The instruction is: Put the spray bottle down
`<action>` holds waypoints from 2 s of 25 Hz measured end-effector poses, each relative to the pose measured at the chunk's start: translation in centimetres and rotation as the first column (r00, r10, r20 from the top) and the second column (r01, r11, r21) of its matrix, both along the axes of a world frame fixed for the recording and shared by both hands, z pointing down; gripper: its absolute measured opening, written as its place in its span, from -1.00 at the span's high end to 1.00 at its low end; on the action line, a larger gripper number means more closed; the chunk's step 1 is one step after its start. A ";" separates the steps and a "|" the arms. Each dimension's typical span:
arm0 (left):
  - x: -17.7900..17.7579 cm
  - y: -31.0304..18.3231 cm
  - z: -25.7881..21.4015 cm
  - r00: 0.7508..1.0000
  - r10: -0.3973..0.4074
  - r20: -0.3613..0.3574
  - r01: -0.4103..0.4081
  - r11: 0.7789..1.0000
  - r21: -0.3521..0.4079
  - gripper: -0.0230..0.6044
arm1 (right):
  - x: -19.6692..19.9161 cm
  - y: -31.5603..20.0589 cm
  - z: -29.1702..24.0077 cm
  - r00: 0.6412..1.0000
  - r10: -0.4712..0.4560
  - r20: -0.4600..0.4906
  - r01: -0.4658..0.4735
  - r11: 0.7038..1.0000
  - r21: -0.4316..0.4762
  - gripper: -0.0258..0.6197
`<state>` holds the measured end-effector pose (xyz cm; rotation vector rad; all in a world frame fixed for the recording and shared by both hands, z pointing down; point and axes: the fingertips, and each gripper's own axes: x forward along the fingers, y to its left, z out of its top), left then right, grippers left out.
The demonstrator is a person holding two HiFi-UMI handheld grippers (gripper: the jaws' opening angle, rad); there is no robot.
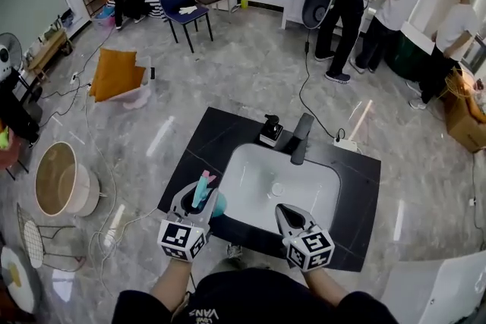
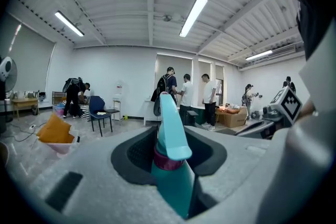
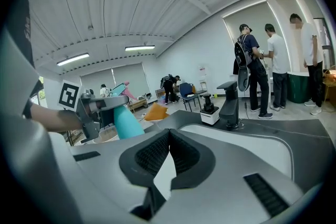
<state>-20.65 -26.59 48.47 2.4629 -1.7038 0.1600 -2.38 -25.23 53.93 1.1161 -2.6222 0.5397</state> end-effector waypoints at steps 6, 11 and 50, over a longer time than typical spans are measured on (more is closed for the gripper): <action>-1.8 -4.0 0.4 0.999 0.051 0.014 -0.052 0.998 0.028 0.49 | -1.9 -1.5 0.7 0.999 0.039 -0.007 -0.039 0.999 -0.020 0.92; -2.7 -7.7 1.7 0.996 0.083 0.024 -0.084 0.995 0.046 0.49 | -2.8 -2.6 1.3 0.997 0.078 -0.008 -0.078 0.996 -0.038 0.92; -3.6 -25.5 7.8 0.990 0.092 0.106 -0.095 0.995 0.015 0.46 | -0.4 -5.4 3.8 0.965 0.253 -0.071 -0.261 0.955 -0.138 0.92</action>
